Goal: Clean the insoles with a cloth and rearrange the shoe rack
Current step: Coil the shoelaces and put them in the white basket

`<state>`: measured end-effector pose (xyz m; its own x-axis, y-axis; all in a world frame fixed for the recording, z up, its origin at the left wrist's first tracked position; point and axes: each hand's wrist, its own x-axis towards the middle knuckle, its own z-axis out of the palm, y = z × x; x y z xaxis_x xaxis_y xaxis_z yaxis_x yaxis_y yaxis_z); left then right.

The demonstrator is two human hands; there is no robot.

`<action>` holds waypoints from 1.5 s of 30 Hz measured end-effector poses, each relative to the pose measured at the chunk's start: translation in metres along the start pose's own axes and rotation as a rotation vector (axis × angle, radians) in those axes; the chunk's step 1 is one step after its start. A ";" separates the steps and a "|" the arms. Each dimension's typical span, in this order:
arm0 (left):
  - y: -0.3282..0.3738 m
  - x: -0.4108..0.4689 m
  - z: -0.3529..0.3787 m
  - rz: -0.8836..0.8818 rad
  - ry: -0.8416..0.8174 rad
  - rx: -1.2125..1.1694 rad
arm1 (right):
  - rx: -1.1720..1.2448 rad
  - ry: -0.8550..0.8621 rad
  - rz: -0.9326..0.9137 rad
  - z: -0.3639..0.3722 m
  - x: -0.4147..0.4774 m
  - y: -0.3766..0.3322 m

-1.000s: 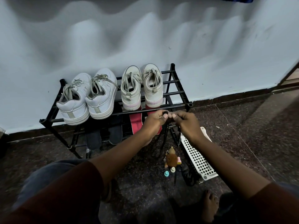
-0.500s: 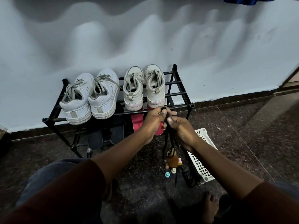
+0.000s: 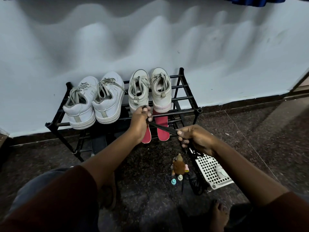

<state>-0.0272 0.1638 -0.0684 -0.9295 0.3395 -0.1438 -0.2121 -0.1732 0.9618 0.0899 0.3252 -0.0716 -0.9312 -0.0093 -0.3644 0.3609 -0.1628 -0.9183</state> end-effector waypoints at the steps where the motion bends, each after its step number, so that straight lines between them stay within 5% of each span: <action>1: 0.000 -0.004 0.002 0.040 -0.069 0.170 | -0.056 0.035 -0.004 0.000 0.000 -0.002; 7: -0.012 -0.022 0.014 0.023 -0.551 1.037 | -0.138 0.149 -0.039 0.005 0.004 -0.008; 14: -0.013 -0.029 0.025 0.019 -0.533 1.351 | -0.042 0.206 -0.030 0.006 0.004 -0.011; 24: -0.014 -0.012 -0.003 0.013 -0.360 1.601 | -0.215 0.104 0.056 -0.017 -0.006 -0.006; 34: -0.017 -0.027 0.020 0.150 -0.525 1.566 | -0.496 0.138 -0.033 -0.008 -0.007 -0.015; 45: -0.029 -0.019 0.020 0.168 -0.490 1.610 | -0.394 0.116 0.004 -0.013 -0.009 -0.019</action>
<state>0.0025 0.1814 -0.0889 -0.6685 0.7041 -0.2395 0.6597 0.7101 0.2462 0.0922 0.3412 -0.0532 -0.9259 0.1062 -0.3625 0.3776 0.2272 -0.8977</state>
